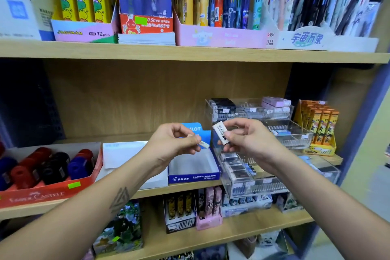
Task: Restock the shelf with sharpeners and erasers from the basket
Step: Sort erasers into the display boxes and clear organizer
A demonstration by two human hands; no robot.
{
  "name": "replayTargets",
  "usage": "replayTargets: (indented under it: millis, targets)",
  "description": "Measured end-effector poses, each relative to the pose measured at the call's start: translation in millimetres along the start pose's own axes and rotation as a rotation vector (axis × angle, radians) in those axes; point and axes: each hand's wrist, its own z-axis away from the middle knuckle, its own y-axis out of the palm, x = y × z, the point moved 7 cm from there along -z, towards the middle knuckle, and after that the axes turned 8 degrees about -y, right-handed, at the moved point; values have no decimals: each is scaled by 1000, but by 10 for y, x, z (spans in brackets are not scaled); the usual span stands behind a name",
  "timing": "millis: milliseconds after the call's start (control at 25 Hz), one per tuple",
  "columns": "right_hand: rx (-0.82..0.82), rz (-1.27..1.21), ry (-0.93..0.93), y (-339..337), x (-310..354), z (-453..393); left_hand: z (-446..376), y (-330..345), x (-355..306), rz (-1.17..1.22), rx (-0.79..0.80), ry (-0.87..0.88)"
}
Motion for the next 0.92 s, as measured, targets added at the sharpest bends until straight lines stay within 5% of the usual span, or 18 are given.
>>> replayTargets:
  millis: [280,720,800,920]
  targets:
    - [34,90,-40,-429,71,-32,-286,678,-142,-20,200,-105]
    - [-76,631,-365,-1214,621,-694,-1087,1317,-764,88,228,-109]
    - [-125,764,-336,-1362,566,-985,-1274,1295,-853,23,184,-44]
    - [-32,1082,-155,-1454,314,-1429,-1546,1096,-934,-374,-84,145]
